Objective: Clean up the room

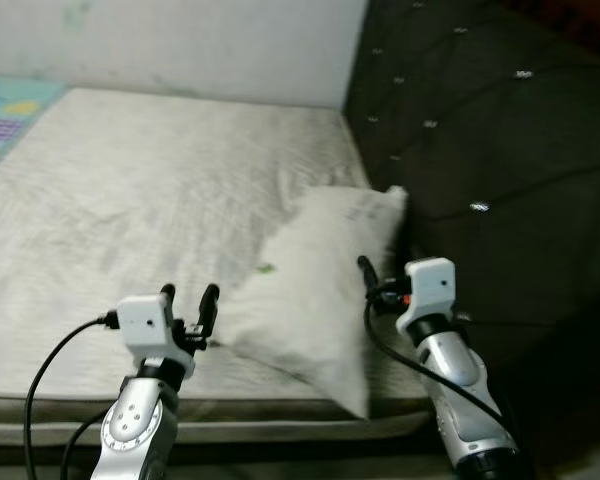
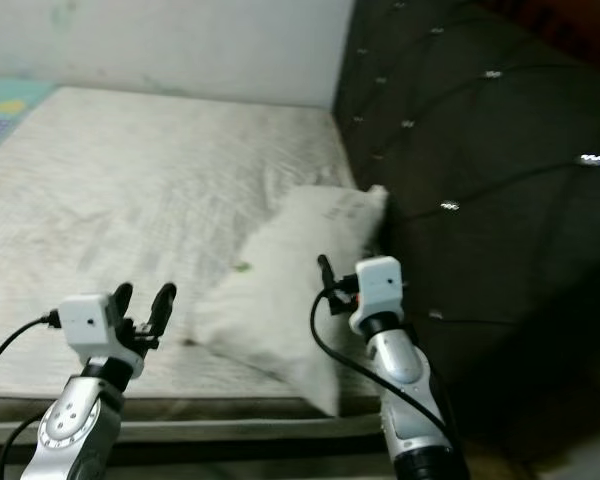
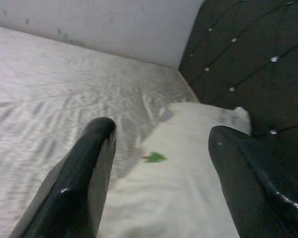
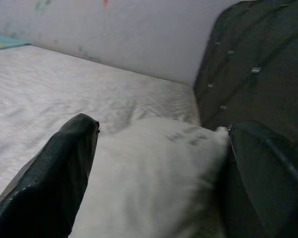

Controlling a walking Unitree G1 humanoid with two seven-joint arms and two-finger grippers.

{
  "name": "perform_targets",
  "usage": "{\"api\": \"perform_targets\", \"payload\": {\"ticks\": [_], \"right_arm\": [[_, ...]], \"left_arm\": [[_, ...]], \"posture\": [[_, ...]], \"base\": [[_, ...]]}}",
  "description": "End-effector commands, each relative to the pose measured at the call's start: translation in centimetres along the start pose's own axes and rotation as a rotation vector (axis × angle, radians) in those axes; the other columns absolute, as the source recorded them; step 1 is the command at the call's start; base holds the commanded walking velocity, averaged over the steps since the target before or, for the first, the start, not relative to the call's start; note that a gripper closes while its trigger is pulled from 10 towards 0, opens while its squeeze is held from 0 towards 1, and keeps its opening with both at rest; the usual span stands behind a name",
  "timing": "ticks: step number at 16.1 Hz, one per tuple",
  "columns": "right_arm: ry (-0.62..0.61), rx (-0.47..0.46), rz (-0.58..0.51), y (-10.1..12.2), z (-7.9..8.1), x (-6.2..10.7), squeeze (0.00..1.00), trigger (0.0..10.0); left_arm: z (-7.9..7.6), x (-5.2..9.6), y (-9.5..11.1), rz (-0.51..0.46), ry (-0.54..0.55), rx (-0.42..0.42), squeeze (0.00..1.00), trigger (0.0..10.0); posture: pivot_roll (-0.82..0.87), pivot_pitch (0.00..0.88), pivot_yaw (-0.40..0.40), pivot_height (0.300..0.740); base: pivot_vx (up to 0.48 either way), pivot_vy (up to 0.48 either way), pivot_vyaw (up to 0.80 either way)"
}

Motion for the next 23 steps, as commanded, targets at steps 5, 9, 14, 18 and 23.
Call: {"api": "perform_targets", "payload": {"ticks": [5, 9, 14, 18, 23], "right_arm": [[-0.014, 0.002, 0.000, 0.18, -0.58, 0.02, 0.00, 10.0], [-0.012, 0.001, -0.001, 0.22, -0.58, 0.02, 0.00, 10.0], [-0.014, -0.001, 0.005, 0.09, -0.63, 0.04, 0.00, 10.0], [-0.013, -0.005, 0.005, 0.06, -0.63, 0.10, 0.00, 10.0], [-0.003, -0.007, 0.005, 0.04, -0.44, -0.01, 0.00, 10.0]], "left_arm": [[-0.25, -0.05, 0.08, -0.006, 0.009, 0.021, 0.00, 10.0], [-0.09, -0.03, 0.03, -0.004, 0.020, 0.029, 0.00, 10.0], [-0.10, -0.03, 0.01, -0.003, 0.022, 0.038, 0.00, 10.0], [-0.48, 0.01, 0.29, -0.021, -0.003, 0.040, 0.00, 10.0], [-0.60, 0.01, 0.42, -0.032, -0.014, 0.035, 0.00, 10.0]], "posture": [[-0.05, 0.058, -0.089, 0.740], [-0.05, 0.059, -0.092, 0.740], [-0.05, 0.061, -0.092, 0.740], [-0.05, 0.061, -0.090, 0.740], [-0.04, 0.054, -0.092, 0.740]], "base": [[0.000, -0.179, 0.00], [0.000, 0.000, 0.00], [0.000, 0.000, 0.00], [0.000, 0.000, -0.80], [0.220, 0.000, -0.33]]}}
Point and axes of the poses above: a point about 5 cm out from each wrist's last joint towards the gripper, its own x axis pointing back from the gripper into the wrist, its own y axis along the axis of the wrist's last joint, z = x × y, the point moved 5 cm from there along -x, pointing out of the wrist towards the gripper, and after that the axes turned 10 degrees about -x, right-handed, at the moved point
